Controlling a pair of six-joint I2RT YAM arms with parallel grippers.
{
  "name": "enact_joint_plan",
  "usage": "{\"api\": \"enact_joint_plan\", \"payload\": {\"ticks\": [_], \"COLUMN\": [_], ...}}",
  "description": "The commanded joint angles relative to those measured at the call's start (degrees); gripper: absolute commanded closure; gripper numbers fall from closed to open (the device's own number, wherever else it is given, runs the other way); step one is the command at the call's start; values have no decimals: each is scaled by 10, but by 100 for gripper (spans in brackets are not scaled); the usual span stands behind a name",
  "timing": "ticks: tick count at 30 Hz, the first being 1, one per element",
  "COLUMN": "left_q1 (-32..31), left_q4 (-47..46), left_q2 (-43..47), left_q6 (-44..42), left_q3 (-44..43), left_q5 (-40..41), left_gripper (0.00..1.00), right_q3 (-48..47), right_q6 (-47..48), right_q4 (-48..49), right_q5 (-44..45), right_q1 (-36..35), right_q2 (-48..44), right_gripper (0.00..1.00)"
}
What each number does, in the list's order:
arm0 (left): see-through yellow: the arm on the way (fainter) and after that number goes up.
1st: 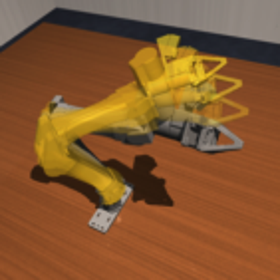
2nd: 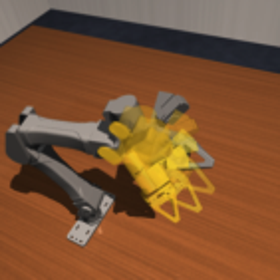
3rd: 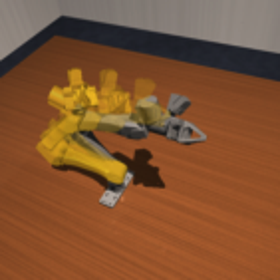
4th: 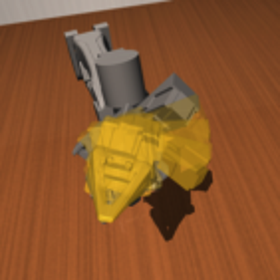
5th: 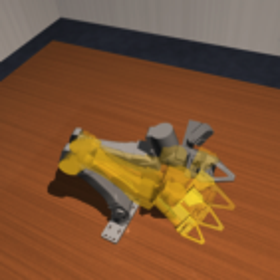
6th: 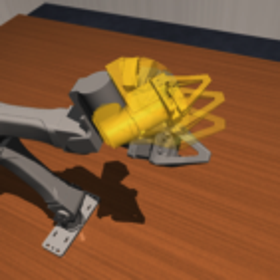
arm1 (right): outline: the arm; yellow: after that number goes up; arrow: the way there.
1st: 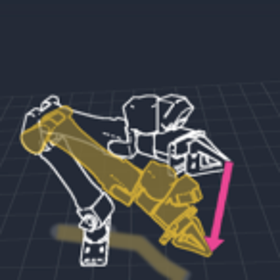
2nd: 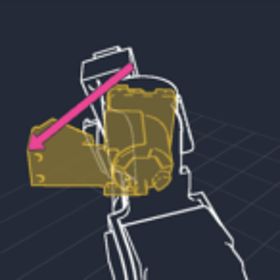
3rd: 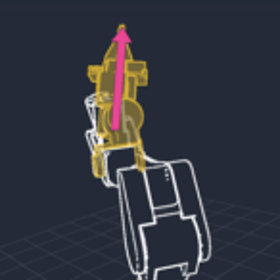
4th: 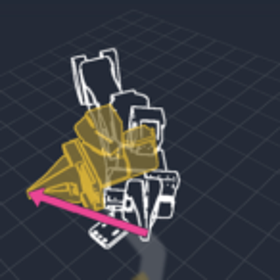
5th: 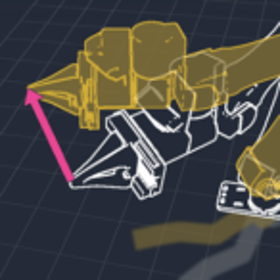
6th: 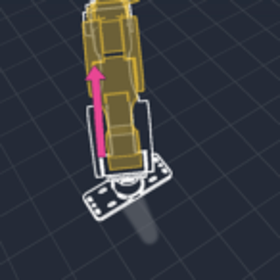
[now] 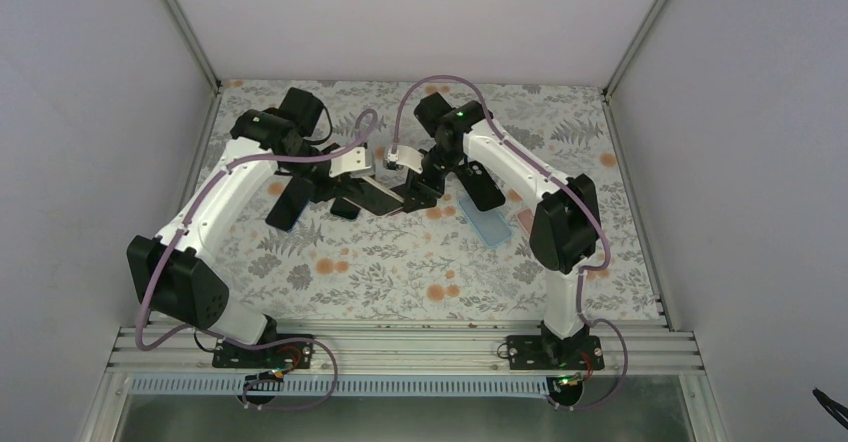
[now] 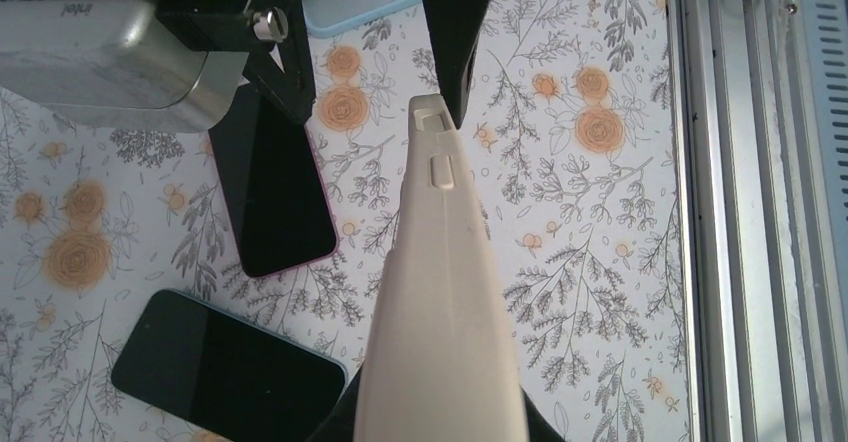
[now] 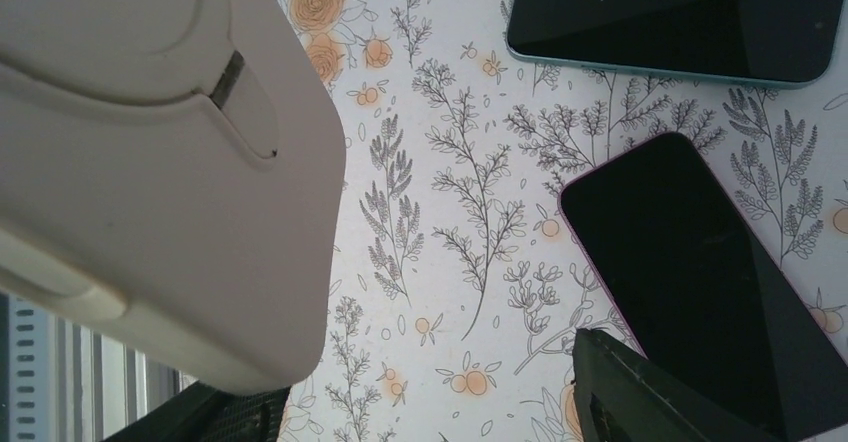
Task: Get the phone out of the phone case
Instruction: Remove the phone case from the phone.
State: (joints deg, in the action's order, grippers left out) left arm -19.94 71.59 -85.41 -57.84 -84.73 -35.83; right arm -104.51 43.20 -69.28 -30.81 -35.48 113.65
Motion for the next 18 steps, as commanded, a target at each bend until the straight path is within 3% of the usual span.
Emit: {"api": "enact_joint_plan", "payload": {"ticks": [1, 13, 18], "left_q1": [-16, -18, -7], "left_q4": [64, 63, 63], "left_q2": [27, 15, -3], "left_q6": [-18, -16, -21], "left_q3": [-5, -18, -26], "left_q5": [-54, -63, -57], "left_gripper": [98, 98, 98], "right_q3": [-10, -30, 25], "right_q6": [1, 0, 23], "right_q4": [58, 53, 7], "right_q5": [51, 47, 34], "right_q1": [21, 23, 12], "right_q2": [7, 14, -25], "right_gripper": [30, 33, 29]}}
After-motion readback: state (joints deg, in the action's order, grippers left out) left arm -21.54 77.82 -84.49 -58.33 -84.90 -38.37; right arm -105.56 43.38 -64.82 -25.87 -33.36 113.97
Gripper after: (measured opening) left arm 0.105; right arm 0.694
